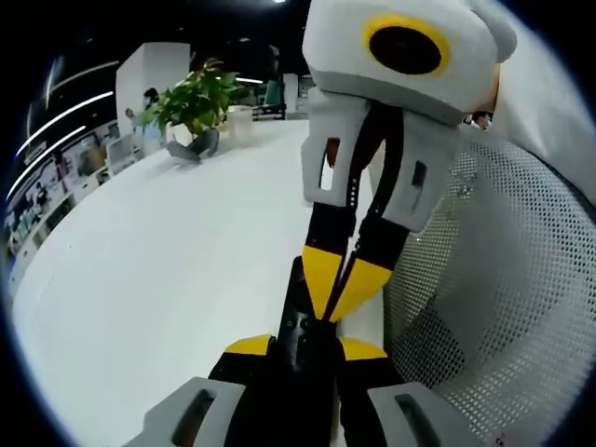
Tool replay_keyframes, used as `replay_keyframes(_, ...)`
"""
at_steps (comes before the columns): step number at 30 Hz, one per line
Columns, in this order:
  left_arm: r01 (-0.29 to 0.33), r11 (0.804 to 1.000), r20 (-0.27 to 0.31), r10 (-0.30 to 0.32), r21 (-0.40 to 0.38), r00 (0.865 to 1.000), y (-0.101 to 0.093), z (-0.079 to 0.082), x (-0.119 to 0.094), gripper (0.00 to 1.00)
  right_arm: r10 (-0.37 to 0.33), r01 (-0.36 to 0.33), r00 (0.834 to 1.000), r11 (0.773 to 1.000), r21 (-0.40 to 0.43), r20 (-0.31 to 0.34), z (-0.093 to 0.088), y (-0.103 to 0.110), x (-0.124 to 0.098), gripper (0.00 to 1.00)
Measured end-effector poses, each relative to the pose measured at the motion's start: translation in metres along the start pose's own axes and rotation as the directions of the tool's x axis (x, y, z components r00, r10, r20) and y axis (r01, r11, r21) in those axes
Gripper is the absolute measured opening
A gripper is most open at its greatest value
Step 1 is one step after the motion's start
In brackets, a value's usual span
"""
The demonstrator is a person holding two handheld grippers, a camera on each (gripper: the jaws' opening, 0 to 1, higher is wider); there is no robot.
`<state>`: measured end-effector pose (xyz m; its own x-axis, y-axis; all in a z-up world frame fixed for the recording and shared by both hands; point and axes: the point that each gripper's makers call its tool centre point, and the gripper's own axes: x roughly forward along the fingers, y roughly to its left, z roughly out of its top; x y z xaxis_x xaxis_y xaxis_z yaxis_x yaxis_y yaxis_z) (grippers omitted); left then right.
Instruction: Press the specified remote control buttons in sequence, fully releasing each button before pressing the next.
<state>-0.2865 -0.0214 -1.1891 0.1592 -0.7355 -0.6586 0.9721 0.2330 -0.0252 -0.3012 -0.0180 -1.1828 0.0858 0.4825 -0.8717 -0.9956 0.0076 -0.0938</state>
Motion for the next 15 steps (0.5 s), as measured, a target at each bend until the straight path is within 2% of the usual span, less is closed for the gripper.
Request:
replay_keyframes(6, 0.005, 1.0, -0.003, -0.005, 0.004, 1.0, -0.0006, -0.0002, 0.0001, 0.25, 0.018, -0.021, 0.999, 0.997, -0.079, -0.036, 0.0005, 0.0026, 0.0012, 0.0)
replay_keyframes(9, 0.007, 1.0, -0.002, -0.007, 0.004, 1.0, -0.0006, -0.0001, 0.0003, 0.25, 0.029, -0.041, 0.997, 0.982, -0.185, -0.071, 0.0002, 0.0044, 0.0019, 0.0)
replay_keyframes(11, 0.006, 1.0, -0.002, -0.006, 0.003, 1.0, -0.0006, -0.0001, 0.0004, 0.25, 0.038, -0.055, 0.996, 0.976, -0.209, -0.087, 0.0007, 0.0052, 0.0027, 0.0)
replay_keyframes(15, 0.007, 1.0, -0.003, -0.007, 0.005, 1.0, -0.0007, -0.0002, 0.0006, 0.25, 0.057, -0.071, 0.995, 0.978, -0.196, -0.079, 0.0022, 0.0055, 0.0041, 0.0)
